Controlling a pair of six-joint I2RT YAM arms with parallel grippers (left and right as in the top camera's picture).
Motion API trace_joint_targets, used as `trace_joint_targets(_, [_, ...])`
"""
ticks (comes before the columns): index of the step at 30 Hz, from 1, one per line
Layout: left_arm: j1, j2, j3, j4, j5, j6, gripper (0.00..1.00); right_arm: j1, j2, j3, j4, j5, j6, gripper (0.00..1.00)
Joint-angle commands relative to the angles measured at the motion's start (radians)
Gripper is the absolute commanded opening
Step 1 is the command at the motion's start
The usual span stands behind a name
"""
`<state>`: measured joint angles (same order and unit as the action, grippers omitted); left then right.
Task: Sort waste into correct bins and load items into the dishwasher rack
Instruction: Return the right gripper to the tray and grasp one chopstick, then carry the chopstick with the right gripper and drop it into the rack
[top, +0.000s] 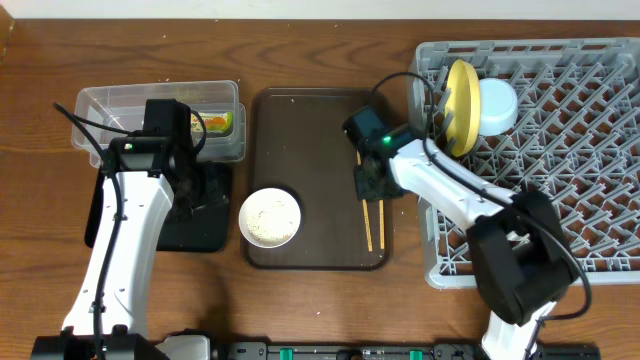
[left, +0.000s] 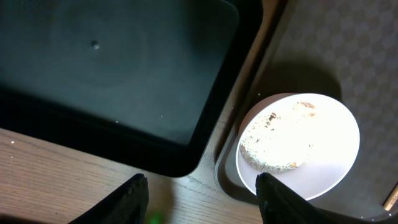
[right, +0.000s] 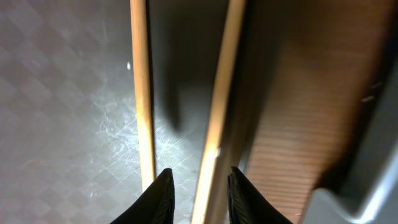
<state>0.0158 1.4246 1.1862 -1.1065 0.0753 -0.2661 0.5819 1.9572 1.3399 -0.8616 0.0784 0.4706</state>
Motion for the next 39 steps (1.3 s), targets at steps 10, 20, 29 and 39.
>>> trace_joint_targets(10, [0.001,-0.007,0.013,-0.003,-0.005,-0.01,0.59,0.026,0.101,-0.003,-0.007,-0.001,0.076,0.26])
trace_joint_targets(20, [0.001,-0.007,0.013,-0.003,-0.005,-0.01,0.59,0.027,0.102,-0.008,-0.011,-0.012,0.083,0.01])
trace_joint_targets(29, [0.001,-0.007,0.013,-0.003,-0.005,-0.009,0.58,-0.021,-0.01,0.084,-0.101,-0.027,0.031,0.01])
trace_joint_targets(39, [0.001,-0.007,0.013,-0.003,-0.005,-0.009,0.59,-0.152,-0.282,0.153,-0.202,0.028,-0.18,0.01])
